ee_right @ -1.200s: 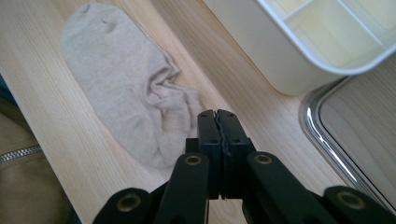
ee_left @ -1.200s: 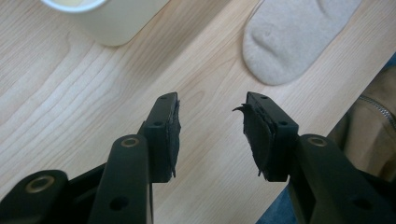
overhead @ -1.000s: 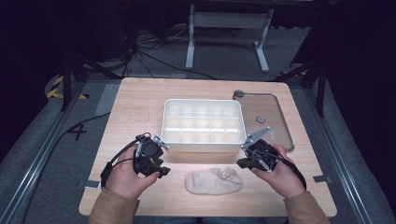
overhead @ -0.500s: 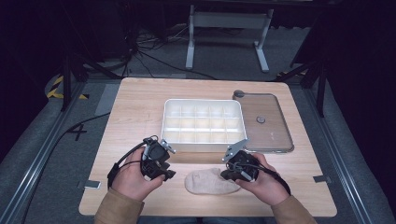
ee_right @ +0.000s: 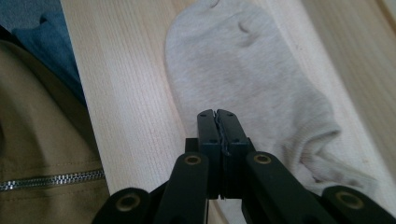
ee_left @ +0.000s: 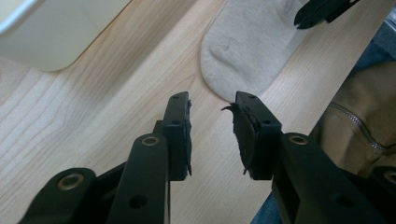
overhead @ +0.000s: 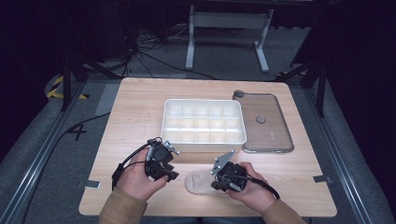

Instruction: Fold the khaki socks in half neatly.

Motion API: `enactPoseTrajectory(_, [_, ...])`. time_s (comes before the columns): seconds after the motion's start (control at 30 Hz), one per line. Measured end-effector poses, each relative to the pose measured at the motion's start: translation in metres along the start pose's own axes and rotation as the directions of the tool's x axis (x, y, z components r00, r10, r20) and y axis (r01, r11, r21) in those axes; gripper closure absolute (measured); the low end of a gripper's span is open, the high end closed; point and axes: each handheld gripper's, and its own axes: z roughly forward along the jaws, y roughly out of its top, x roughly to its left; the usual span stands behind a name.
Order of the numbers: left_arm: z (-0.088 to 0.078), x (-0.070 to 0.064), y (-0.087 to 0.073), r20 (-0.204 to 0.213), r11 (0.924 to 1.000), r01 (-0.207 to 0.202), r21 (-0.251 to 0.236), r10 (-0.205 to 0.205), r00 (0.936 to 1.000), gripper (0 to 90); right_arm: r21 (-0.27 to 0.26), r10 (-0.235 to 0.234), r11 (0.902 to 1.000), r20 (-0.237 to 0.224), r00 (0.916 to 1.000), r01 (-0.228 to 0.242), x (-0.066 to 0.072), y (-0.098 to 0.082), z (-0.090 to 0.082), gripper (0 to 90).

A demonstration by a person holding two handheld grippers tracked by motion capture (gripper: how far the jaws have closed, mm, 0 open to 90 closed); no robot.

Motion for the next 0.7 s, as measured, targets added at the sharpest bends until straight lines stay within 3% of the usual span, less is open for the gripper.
enactPoseTrajectory(0.3, [0.012, -0.001, 0.003, 0.014, 0.9996, 0.000, 0.028, 0.000, 0.9999, 67.0, 0.005, -0.003, 1.0000, -0.007, 1.0000, 0.003, 0.003, -0.004, 0.011, 89.8])
enactPoseTrajectory(0.37, [0.015, -0.001, 0.005, 0.018, 0.9995, 0.001, 0.031, -0.001, 0.9998, 67.1, 0.025, 0.006, 0.9997, -0.016, 0.9999, -0.006, 0.002, -0.005, 0.015, 89.8])
enactPoseTrajectory(0.43, [0.019, -0.001, 0.006, 0.018, 0.9995, 0.006, 0.031, -0.007, 0.9998, 67.1, 0.005, 0.023, 0.9997, -0.046, 0.9987, -0.023, -0.001, -0.008, 0.017, 89.9])
enactPoseTrajectory(0.53, [0.023, -0.001, 0.008, 0.019, 0.9997, 0.000, 0.024, 0.000, 0.9998, 67.5, 0.000, 0.015, 0.9999, -0.036, 0.9993, -0.015, 0.000, -0.009, 0.017, 90.0])
enactPoseTrajectory(0.63, [0.029, -0.001, 0.009, 0.034, 0.9997, 0.023, 0.011, -0.023, 0.9992, 66.8, 0.005, 0.003, 1.0000, -0.018, 0.9998, -0.003, 0.002, -0.008, 0.017, 90.0])
enactPoseTrajectory(0.7, [0.033, 0.000, 0.010, 0.065, 0.9990, 0.045, 0.003, -0.045, 0.9968, 65.3, 0.005, 0.005, 1.0000, -0.017, 0.9998, -0.005, 0.002, -0.008, 0.017, 90.0])
